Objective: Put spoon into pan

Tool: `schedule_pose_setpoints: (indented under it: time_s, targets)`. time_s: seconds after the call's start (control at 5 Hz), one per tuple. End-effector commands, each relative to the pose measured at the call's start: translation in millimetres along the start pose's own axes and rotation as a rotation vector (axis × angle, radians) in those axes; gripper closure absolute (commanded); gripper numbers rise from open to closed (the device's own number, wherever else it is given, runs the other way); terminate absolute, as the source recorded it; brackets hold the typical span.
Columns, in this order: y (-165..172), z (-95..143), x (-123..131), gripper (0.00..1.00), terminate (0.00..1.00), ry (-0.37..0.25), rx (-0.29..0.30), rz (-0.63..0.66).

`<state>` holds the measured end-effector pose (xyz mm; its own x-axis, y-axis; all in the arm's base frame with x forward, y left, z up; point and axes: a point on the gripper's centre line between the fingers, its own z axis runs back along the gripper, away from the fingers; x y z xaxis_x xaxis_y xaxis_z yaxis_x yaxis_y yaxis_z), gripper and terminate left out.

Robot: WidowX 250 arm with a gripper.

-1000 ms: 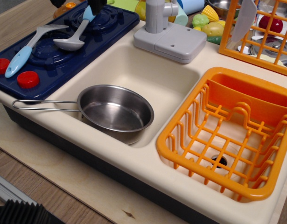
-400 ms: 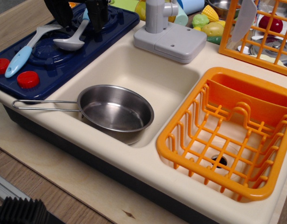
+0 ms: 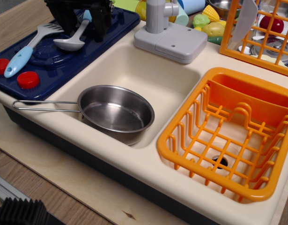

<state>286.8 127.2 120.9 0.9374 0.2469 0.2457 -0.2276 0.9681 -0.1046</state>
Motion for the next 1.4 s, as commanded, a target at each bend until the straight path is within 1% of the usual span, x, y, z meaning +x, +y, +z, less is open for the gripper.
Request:
schedule_pose_setpoints:
  time_s: [0.0,0.2,0.4,0.6,0.8,1.0,1.2]
  targets:
    - [5.2,-2.7,-1.1,1.0,0.0,-0.036,0.027,-0.008]
    - [4.2,-2.6,-2.4,1.0,0.0,-0.038,0.041,-0.011]
    - [1.5,5.3,5.5,1.0,0.0,-0.027,0.063,-0.031]
    - [-9.4,21.0,13.6,1.0,0.0,-0.007,0.099,-0.029]
    - [-15.3,35.8,8.0,1.0,0.0,0.01,0.113,0.016]
    - [-16.9,45.3,-5.0,1.0,0.0,0.011,0.122,0.079]
    - [-20.5,48.1,-18.2,1.0,0.0,-0.008,0.127,0.121]
